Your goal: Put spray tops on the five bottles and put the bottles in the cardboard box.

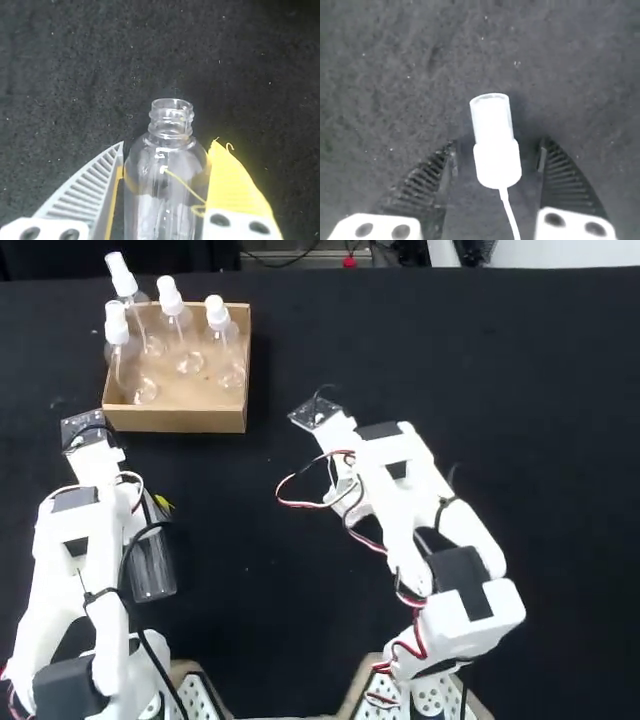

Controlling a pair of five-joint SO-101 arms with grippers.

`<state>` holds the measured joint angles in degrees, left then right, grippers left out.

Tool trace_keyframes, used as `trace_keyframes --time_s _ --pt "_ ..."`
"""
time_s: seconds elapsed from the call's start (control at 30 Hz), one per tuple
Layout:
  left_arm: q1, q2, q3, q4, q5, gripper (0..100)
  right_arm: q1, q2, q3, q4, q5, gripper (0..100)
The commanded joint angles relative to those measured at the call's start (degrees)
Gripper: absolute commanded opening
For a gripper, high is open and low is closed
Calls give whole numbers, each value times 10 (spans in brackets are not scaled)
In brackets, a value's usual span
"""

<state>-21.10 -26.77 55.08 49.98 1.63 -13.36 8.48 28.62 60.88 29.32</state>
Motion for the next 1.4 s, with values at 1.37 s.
trace_keyframes --time_s 1.37 --pt "21 -18 -29 0 0 195 10 -182 -141 163 -40 15"
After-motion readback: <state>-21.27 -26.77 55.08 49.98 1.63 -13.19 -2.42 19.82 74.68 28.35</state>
